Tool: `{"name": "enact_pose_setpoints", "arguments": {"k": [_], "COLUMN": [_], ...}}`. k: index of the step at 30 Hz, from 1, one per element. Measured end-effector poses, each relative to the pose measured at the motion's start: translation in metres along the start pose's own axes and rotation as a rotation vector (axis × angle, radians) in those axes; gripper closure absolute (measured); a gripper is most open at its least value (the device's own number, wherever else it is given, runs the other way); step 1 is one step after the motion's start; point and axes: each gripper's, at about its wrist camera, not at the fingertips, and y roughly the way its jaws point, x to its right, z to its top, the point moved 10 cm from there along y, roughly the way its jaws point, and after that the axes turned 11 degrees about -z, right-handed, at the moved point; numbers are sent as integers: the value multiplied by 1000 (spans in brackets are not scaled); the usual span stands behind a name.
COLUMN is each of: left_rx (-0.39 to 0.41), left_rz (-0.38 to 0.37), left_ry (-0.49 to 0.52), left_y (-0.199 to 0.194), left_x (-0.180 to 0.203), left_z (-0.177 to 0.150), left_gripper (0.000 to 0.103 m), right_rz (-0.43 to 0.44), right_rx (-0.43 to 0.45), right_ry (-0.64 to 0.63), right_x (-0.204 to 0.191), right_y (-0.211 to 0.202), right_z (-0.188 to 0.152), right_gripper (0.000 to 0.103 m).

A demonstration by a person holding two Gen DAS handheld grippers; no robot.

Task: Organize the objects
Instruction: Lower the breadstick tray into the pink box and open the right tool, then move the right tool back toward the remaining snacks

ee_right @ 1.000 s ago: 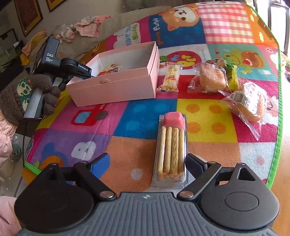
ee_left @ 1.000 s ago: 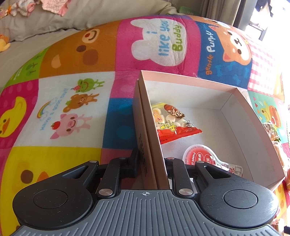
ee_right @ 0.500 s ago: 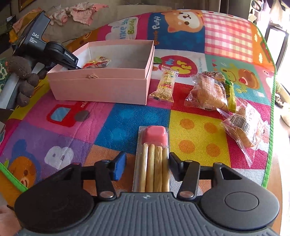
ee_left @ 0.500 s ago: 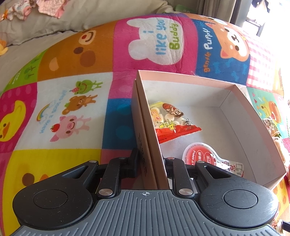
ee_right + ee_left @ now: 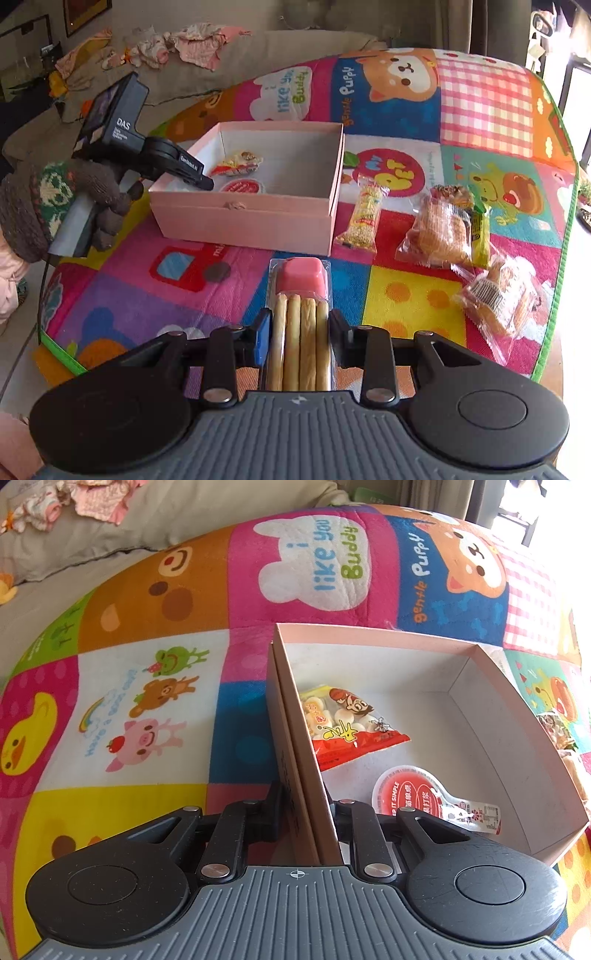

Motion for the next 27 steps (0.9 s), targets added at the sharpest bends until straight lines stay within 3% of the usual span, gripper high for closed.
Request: {"name": "enact_pose_setpoints", "arguments": {"k": [5, 8, 11, 12, 14, 17, 22, 27], "left_rx": [-2, -3, 0, 2, 1, 1, 13, 13], "left_rz": [-5, -6, -5, -5, -2, -3, -8, -6], "left_ry": [-6, -17, -14, -13, -12, -19, -14, -13], "left_y": [0, 0, 0, 0, 0, 1, -1, -1], "left_x": [-1, -2, -2, -2, -1, -1, -1, -1], "left_z": [0, 1, 0, 0, 0, 0, -1, -1], "left_gripper": [83, 83, 83, 83, 83, 83, 82, 82], "right_rz": [28, -4, -72, -88, -95, -149, -318, -296], "right_rx": [127, 210, 223, 203, 197, 205, 174, 98], "right_ry": [-19, -54, -43, -27, -1, -12, -30, 76], "right_x": [2, -4, 1, 6, 16, 34, 72, 93], "right_y": [-10, 13, 50, 60, 67, 63, 53, 57], "right_z": [84, 141, 172, 173, 161, 121, 38, 3], "right_gripper": [71, 70, 46, 45, 45, 33, 26, 25]}}
